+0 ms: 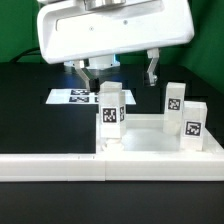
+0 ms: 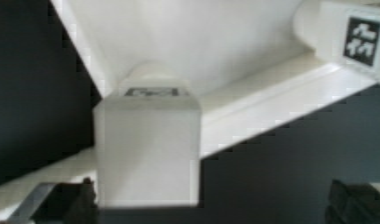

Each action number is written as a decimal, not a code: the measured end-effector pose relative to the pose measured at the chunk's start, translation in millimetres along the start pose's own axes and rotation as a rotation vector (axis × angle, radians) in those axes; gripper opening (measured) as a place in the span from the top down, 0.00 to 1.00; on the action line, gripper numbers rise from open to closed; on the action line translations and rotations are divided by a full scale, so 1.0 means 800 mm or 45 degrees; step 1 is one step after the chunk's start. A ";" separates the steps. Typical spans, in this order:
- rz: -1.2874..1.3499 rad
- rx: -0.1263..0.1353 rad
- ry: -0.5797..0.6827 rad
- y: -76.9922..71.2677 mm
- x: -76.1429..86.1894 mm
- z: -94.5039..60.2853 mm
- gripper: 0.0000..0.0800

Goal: Assemble square table

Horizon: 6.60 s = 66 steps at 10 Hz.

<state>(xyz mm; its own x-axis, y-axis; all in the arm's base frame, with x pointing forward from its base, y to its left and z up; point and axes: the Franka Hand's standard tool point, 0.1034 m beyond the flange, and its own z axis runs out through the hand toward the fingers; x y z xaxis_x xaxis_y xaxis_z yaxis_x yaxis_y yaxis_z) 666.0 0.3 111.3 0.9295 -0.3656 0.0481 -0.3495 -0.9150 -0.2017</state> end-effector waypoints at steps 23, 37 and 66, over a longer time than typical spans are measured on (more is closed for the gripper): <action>1.572 0.079 -0.059 0.019 0.007 0.020 0.62; -0.088 -0.103 -0.044 0.007 0.011 0.034 0.19; -0.047 -0.105 -0.025 0.014 0.016 0.031 0.48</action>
Offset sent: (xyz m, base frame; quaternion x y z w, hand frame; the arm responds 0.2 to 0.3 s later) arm 0.0000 0.0000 0.0000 0.0000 0.0000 0.0000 1.0000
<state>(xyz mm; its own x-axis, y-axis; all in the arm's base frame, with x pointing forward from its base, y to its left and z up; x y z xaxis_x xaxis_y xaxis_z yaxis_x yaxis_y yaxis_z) 676.9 -10.0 85.3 0.9439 -0.3284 0.0351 -0.3224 -0.9391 -0.1188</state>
